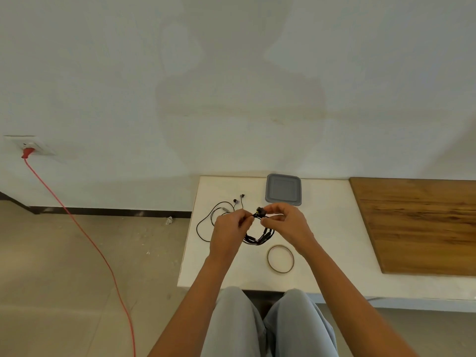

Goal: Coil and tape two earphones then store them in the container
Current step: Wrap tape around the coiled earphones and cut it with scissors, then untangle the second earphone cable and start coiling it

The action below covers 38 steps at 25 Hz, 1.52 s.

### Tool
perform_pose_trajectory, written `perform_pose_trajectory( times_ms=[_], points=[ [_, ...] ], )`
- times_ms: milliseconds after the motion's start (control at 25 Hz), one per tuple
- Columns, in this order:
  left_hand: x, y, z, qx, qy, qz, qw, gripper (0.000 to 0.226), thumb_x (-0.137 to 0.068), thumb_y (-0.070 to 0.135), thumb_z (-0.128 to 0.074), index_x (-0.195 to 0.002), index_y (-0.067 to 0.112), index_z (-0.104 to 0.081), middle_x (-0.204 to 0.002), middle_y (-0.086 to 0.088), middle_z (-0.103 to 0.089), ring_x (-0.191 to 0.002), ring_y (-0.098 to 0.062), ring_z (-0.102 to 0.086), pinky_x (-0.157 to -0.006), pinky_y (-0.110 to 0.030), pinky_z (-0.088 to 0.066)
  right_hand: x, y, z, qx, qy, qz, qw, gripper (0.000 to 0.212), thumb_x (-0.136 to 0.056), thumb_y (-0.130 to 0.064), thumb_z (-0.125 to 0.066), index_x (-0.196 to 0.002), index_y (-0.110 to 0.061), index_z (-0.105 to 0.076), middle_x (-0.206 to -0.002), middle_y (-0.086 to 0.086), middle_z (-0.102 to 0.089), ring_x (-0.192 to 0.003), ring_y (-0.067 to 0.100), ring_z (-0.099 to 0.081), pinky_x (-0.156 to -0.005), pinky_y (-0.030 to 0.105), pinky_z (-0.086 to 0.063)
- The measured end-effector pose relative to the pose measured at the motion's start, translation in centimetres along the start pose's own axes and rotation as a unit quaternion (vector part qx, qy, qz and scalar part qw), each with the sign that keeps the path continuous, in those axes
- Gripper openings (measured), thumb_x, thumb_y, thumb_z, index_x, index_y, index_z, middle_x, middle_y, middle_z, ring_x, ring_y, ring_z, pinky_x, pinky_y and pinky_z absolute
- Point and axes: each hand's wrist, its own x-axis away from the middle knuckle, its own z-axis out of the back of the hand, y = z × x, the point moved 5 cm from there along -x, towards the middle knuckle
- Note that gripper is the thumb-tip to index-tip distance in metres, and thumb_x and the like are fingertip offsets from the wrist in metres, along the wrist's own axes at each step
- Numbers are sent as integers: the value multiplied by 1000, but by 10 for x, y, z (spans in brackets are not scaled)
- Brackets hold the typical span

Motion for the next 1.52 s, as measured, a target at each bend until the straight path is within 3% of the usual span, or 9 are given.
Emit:
perform_pose_trajectory(
  times_ms=[160, 240, 360, 560, 640, 800, 1080, 1280, 1520],
  points=[
    [2, -23, -11, 36, -33, 46, 998, 7, -86, 16, -68, -92, 14, -71, -73, 8, -68, -70, -3, -65, -70, -19, -53, -5, 13, -26, 136, -94, 128, 978, 64, -82, -15, -67, -137, -34, -43, -145, -16, -36, -110, 3, -52, -83, 18, -50],
    [2, -33, -15, 34, -50, 51, 997, 4, -86, 16, -68, -90, 16, -70, -70, 13, -65, -68, 0, -62, -68, -15, -51, -12, 23, -38, 190, -124, 142, 963, 46, -85, -16, -63, -128, -30, -55, -132, -12, -55, -109, 5, -53, -92, 27, -48],
    [4, -57, -22, 73, -51, 82, 993, 6, -82, 10, -71, -86, 15, -71, -73, 8, -69, -68, -2, -64, -69, -17, -52, -18, 46, -51, 148, -110, 82, 979, 27, -87, -16, -63, -112, -25, -69, -100, -7, -71, -87, 3, -61, -80, 20, -48],
    [10, -105, -58, 54, -150, 144, 977, 36, -75, -3, -72, -109, 12, -72, -102, -3, -73, -93, -12, -67, -86, -17, -49, -22, 97, -75, 184, -58, 4, 981, 31, -87, -9, -64, -116, -16, -69, -101, 7, -67, -80, 9, -54, -65, 5, -37],
    [12, -118, -70, 23, -169, 144, 975, 40, -79, -5, -66, -115, 12, -69, -108, -4, -71, -99, -12, -64, -86, -11, -45, -23, 111, -82, 188, -43, -27, 981, 32, -87, -9, -64, -119, -13, -67, -106, 8, -68, -85, 11, -56, -71, 8, -40],
    [11, -142, -86, 46, -139, 194, 970, 40, -79, -6, -64, -113, 16, -64, -103, -8, -70, -98, -17, -66, -91, -31, -53, -25, 133, -89, 256, 2, -69, 964, 28, -86, -25, -67, -112, -21, -60, -96, 3, -69, -85, 20, -64, -71, 33, -55],
    [10, -150, -99, 57, -87, 204, 973, 19, -83, 11, -69, -100, 15, -62, -93, 3, -66, -84, -12, -63, -75, -25, -52, -38, 146, -91, 323, -17, -87, 942, 26, -83, -32, -69, -99, -15, -58, -102, 5, -54, -79, 18, -53, -63, 30, -48],
    [2, -153, -61, -51, 70, 116, 989, 15, -93, 14, -58, -107, 14, -61, -102, 1, -64, -96, -16, -59, -79, -31, -53, -38, 139, -71, 231, 30, -72, 970, 38, -82, -40, -68, -108, -14, -60, -106, 4, -55, -99, 20, -52, -77, 34, -50],
    [-39, -162, -71, -215, -109, 69, 968, 54, -84, 28, -67, -131, 8, -47, -126, -9, -56, -121, -27, -47, -99, -35, -36, -35, 122, -57, 129, 100, -59, 985, 22, -89, -23, -62, -109, -14, -61, -110, 3, -57, -101, 18, -55, -79, 26, -46]
  ],
)
